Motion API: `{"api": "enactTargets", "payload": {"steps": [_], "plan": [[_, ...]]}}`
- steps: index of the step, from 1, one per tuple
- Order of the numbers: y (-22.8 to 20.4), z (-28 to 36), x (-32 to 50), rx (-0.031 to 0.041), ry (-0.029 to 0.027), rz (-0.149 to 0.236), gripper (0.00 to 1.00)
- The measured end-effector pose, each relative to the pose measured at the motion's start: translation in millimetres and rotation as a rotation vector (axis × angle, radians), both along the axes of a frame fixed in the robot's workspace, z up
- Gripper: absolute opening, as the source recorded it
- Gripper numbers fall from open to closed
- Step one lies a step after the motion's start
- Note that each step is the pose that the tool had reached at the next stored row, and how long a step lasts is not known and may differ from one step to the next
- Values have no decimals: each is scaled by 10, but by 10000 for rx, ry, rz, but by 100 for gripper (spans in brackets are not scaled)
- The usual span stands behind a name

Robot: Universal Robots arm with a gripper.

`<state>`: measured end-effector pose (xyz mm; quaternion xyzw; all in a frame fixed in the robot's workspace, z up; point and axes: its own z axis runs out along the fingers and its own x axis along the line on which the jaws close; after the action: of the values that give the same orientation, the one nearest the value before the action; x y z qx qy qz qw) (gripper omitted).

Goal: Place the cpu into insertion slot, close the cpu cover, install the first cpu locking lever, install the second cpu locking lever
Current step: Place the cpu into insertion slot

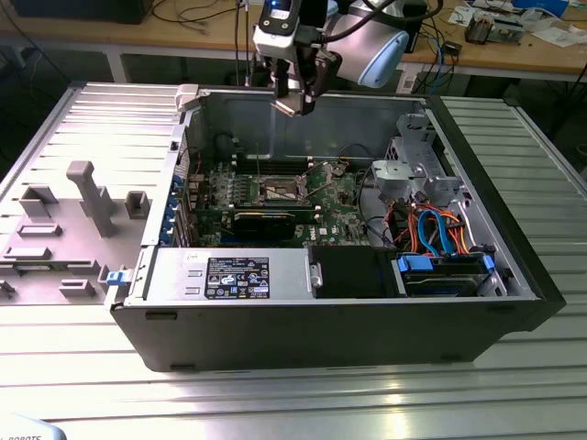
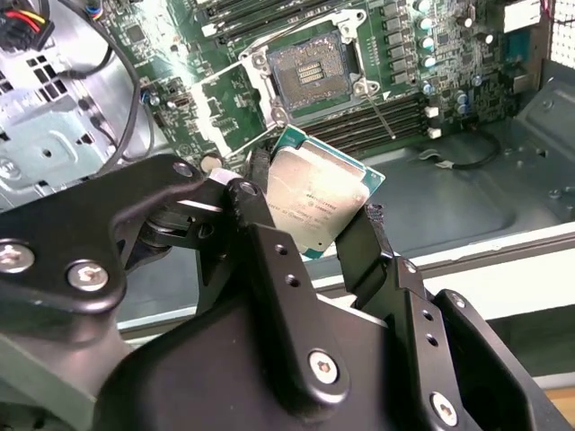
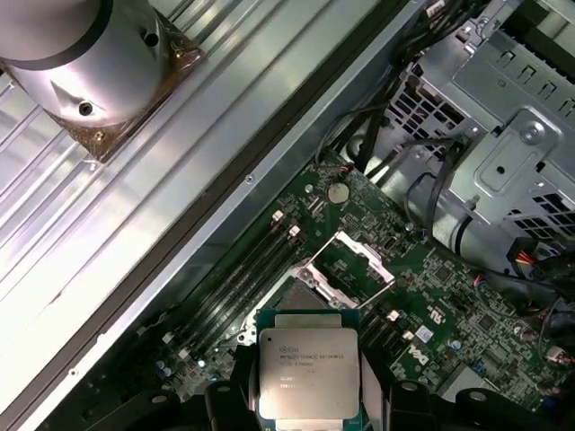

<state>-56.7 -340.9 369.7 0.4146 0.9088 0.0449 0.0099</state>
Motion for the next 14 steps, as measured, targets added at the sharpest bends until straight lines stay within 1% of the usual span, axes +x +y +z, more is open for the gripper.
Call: {"api": "enactTargets", "payload": {"steps": [7,11,12,14], "plan": [[0,-3,1,-25,1,-684,54],[0,-8,1,-25,2,-1471,54],[0,-12,0,-25,2,-1802,54],[0,-17,0,-23,2,-2016,54]]}}
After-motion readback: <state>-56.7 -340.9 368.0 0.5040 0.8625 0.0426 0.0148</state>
